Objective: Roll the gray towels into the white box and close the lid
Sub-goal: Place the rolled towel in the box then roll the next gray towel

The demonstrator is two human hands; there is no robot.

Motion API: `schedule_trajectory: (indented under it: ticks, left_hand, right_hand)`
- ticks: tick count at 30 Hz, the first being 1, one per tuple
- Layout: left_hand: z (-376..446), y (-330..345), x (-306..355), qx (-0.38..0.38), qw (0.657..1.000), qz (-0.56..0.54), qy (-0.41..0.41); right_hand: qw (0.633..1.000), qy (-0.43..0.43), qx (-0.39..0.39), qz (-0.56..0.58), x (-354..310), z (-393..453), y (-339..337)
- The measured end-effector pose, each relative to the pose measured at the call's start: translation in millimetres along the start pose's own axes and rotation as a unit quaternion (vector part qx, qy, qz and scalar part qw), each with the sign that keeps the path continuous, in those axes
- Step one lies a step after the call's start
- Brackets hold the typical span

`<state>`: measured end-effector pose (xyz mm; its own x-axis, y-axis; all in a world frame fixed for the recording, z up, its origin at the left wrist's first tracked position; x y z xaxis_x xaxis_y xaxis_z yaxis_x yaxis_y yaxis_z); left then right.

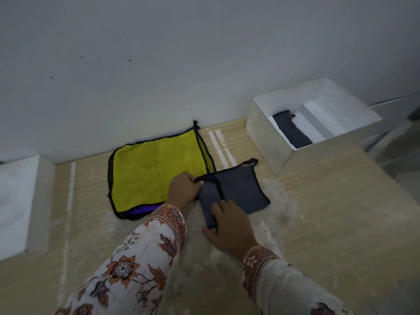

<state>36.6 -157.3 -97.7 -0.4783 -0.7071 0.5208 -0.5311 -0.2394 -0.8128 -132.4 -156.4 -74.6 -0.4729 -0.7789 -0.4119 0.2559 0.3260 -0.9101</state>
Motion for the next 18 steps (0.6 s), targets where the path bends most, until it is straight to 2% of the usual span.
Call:
schedule_trajectory:
  ticks: [6, 11, 15, 18]
  left_hand:
    - [3, -1, -5, -0.001, 0.999, -0.033, -0.025]
    - [1, -16, -3, 0.016, 0.996, -0.08, -0.039]
    - [-1, -29, 24, 0.059, 0.996, -0.066, 0.017]
    - [-3, -27, 55, 0.077, 0.993, -0.066, 0.059]
  right_hand:
    - [1.0, -0.016, 0.017, -0.014, -6, 2, -8]
    - [0.995, 0.01, 0.048, 0.081, 5, 1, -23]
    - [0.978, 0.053, 0.077, 0.186, 27, -6, -37]
    - [0.963, 0.098, 0.116, 0.222, 48, -12, -48]
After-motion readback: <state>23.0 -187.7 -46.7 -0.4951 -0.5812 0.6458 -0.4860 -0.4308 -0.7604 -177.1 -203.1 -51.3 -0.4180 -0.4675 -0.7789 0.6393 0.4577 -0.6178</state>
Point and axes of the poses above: each hand's wrist, its own z-axis towards the middle knuckle, its own y-axis out of the palm, x = y × z, the point moved 10 cm from there along z, towards the middle knuckle, and after that the axes turned 8 degrees about z, right-handed, at the moved point
